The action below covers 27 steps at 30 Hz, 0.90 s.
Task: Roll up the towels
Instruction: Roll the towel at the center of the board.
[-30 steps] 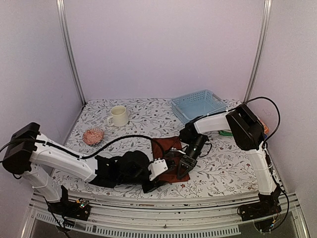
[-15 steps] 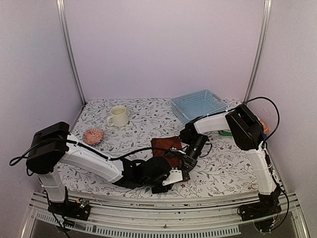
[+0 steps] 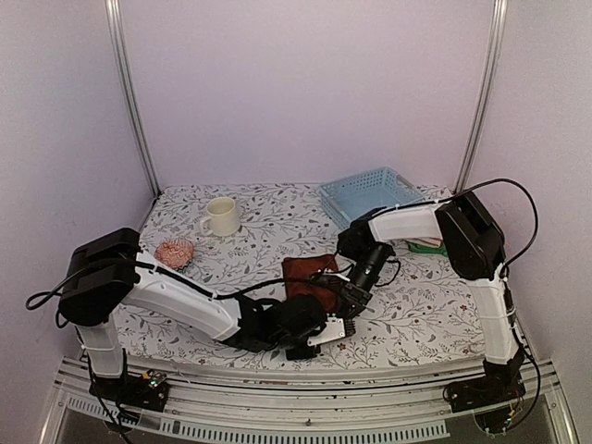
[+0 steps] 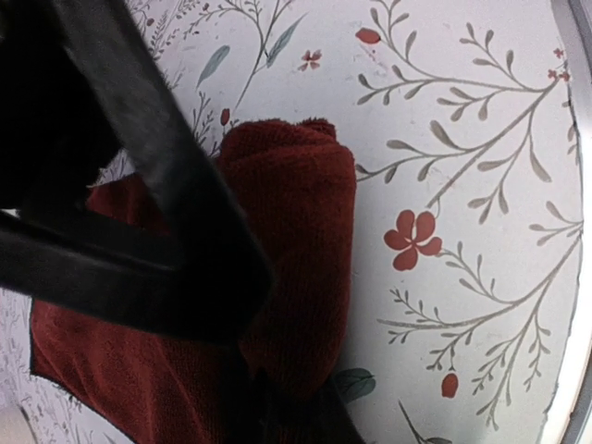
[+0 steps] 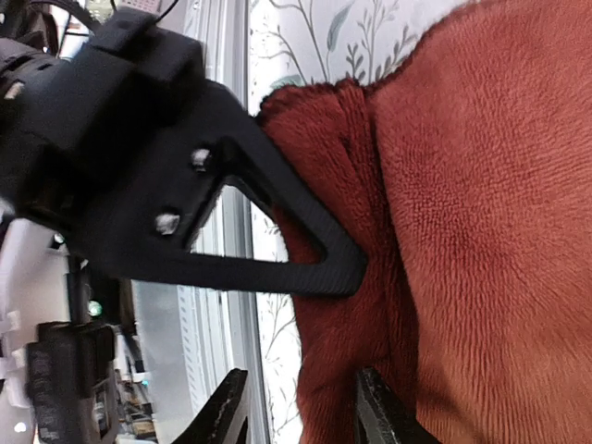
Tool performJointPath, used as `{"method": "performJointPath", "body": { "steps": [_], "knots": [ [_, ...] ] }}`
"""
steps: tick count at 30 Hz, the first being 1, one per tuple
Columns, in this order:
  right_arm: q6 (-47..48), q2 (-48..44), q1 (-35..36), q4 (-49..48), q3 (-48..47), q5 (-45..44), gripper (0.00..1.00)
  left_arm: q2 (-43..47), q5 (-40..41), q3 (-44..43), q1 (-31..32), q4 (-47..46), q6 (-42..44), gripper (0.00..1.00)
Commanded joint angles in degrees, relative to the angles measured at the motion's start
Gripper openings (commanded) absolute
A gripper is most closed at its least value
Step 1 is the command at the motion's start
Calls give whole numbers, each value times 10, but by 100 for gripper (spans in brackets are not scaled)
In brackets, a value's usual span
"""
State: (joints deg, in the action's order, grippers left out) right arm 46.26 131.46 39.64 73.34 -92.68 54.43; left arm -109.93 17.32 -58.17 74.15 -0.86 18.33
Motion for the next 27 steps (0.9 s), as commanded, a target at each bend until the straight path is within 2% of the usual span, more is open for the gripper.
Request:
{"method": "performJointPath", "body": {
  "steps": [1, 5, 7, 11, 12, 16, 18, 22, 27],
  "knots": [
    [7, -106, -17, -8, -8, -45, 42, -4, -53, -27, 0, 78, -37, 0],
    [7, -192, -38, -26, -1, -47, 41, -5, -130, -61, -13, 133, -83, 0],
    [-2, -240, -52, -69, 17, -63, 41, -6, -176, -68, -27, 143, -109, 0],
    [-44, -346, -64, -191, 75, -176, 42, -33, -310, -87, -75, 162, -159, 0],
    [-49, -377, -64, -219, 96, -191, 42, -47, -366, -93, -90, 163, -176, 0],
    [-18, -462, -62, -270, 179, -170, 44, -87, -497, -111, -143, 155, -242, 0],
    [1, -477, -55, -273, 212, -164, 44, -103, -532, -120, -158, 151, -268, 0],
    [19, -473, -15, -281, 273, -216, 43, -130, -578, -135, -180, 148, -302, 0],
    [2, -460, 51, -363, 342, -292, 42, -145, -601, -137, -201, 135, -339, 0]
  ]
}}
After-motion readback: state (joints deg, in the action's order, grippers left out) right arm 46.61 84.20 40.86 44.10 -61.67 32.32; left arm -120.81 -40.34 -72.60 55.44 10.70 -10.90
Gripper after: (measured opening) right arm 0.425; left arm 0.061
